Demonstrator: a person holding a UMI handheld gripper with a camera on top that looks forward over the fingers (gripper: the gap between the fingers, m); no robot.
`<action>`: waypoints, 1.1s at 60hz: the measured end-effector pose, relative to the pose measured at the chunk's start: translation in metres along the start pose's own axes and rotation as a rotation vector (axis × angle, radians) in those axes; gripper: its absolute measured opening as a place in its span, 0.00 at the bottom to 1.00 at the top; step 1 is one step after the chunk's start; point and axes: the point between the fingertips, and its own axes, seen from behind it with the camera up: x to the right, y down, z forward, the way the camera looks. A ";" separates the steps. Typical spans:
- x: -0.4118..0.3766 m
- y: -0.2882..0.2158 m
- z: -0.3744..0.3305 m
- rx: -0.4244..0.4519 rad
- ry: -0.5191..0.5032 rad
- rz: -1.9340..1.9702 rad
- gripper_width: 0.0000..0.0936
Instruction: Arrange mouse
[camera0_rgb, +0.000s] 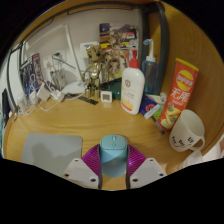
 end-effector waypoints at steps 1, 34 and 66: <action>0.000 -0.004 -0.003 0.006 0.004 0.008 0.33; -0.175 -0.089 -0.111 0.176 -0.056 -0.025 0.33; -0.214 0.039 -0.038 -0.033 -0.036 -0.074 0.39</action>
